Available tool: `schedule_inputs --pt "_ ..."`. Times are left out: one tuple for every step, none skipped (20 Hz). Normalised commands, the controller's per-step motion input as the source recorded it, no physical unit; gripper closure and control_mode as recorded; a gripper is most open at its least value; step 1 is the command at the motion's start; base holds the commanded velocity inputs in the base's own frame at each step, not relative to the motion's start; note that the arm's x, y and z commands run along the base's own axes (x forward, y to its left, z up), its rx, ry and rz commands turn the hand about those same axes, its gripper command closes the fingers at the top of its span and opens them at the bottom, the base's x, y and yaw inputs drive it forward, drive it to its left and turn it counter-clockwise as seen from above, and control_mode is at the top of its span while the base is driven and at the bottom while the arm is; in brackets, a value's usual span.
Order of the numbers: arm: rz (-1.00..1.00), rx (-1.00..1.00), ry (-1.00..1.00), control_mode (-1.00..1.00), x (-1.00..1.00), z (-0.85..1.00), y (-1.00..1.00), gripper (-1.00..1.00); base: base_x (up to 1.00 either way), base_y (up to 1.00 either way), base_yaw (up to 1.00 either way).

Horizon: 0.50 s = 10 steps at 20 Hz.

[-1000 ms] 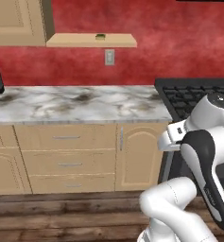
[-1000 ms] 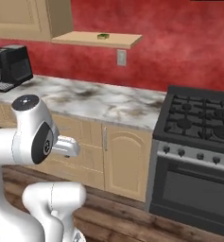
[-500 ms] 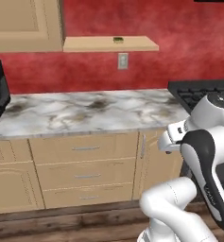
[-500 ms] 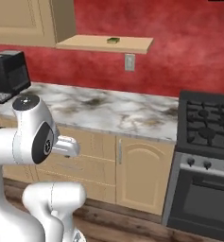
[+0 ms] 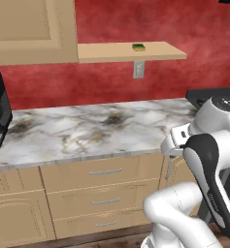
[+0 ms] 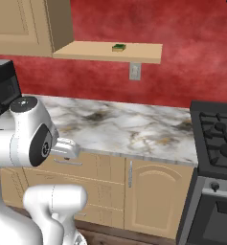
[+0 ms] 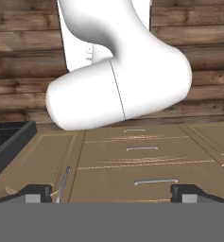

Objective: Locate and retrieve the spray and sponge from the cabinet. Place them next to the sink.

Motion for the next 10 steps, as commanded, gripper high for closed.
schedule_inputs --pt "0.0 0.0 0.0 1.0 0.0 0.0 0.0 -1.0 0.89 0.04 -0.18" --pt "0.0 0.0 0.0 1.0 0.0 0.0 0.0 -1.0 0.89 0.06 -0.19" --pt "0.0 0.0 0.0 1.0 0.0 0.0 0.0 -1.0 0.88 0.07 -0.18" --pt "0.0 0.0 0.0 1.0 0.0 0.0 0.0 -1.0 0.8 0.04 -0.15" --pt "0.0 0.0 0.0 1.0 0.0 0.0 0.0 -1.0 0.77 0.0 -0.11" --pt "0.0 0.0 0.0 1.0 0.0 0.0 0.0 -1.0 0.7 0.0 -0.08" --pt "0.0 0.0 0.0 1.0 0.0 0.0 0.0 -1.0 0.65 0.0 -0.06" --pt "0.0 0.0 0.0 1.0 0.0 0.0 0.0 -1.0 0.61 0.0 -0.06" --pt "0.0 0.0 0.0 1.0 0.0 0.0 0.0 -1.0 0.56 0.0 -0.06" --pt "0.0 0.0 0.0 1.0 0.0 0.0 0.0 -1.0 0.52 0.0 -0.06"
